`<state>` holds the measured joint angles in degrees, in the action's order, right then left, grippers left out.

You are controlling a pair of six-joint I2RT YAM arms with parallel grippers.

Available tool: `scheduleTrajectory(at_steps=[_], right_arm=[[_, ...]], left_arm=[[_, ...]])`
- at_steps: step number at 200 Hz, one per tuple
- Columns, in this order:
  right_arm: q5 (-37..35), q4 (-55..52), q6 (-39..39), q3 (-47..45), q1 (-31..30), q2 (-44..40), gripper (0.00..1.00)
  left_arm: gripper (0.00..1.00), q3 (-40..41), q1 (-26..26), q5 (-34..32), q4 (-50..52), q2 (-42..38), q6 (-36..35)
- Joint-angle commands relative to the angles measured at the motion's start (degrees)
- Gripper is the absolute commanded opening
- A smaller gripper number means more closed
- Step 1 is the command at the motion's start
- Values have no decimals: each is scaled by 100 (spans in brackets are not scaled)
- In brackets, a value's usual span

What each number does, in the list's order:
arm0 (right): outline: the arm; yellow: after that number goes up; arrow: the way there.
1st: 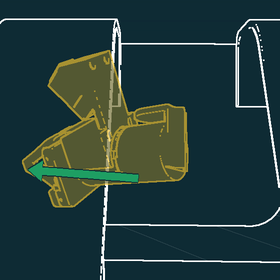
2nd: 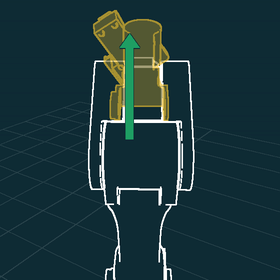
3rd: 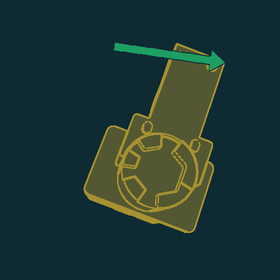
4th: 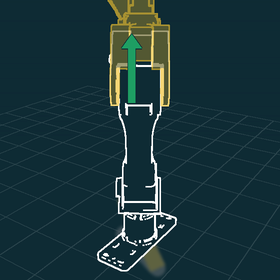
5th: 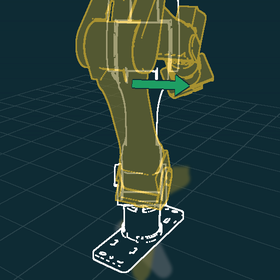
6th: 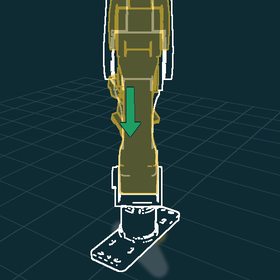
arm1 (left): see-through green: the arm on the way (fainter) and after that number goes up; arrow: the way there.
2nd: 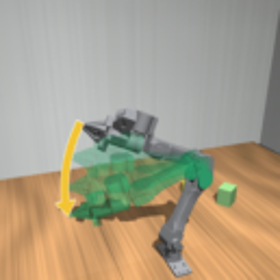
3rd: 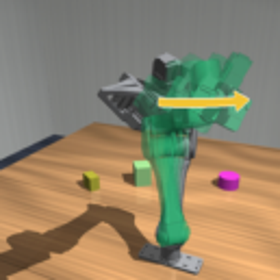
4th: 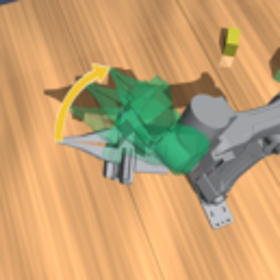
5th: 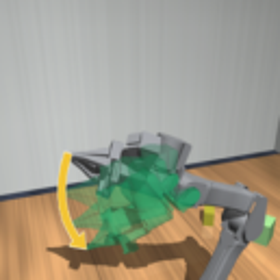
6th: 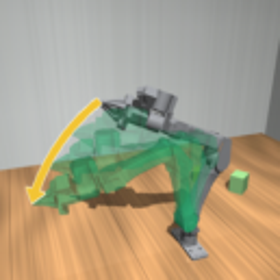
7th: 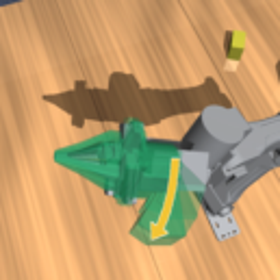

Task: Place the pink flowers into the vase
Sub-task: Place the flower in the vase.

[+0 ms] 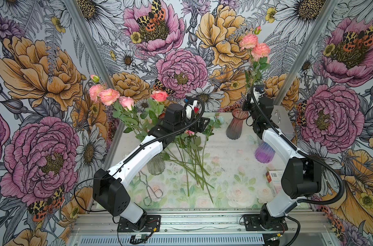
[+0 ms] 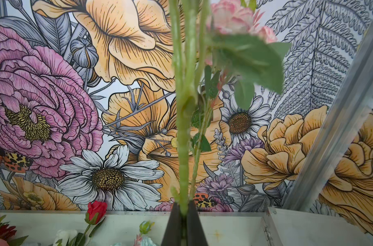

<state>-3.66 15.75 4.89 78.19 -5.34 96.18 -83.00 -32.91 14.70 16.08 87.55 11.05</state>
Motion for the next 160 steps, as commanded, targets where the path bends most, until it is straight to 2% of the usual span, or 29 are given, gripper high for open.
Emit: scheduleTrajectory(at_steps=[1, 61, 85, 126, 160], right_arm=[[-7, 260, 34, -108, -54, 159, 0], [-54, 308, 92, -425, -140, 353, 0], [-80, 296, 153, -448, -152, 396, 8], [-70, 155, 167, -487, -158, 396, 13], [-93, 54, 138, -451, -160, 315, 26]], left_arm=[[98, 134, -32, 46, -140, -288, -146], [98, 184, 11, 95, -149, -365, -94], [98, 188, 20, 92, -149, -370, -81], [98, 196, 55, 113, -158, -370, -22], [98, 229, 97, 121, -201, -396, 24]])
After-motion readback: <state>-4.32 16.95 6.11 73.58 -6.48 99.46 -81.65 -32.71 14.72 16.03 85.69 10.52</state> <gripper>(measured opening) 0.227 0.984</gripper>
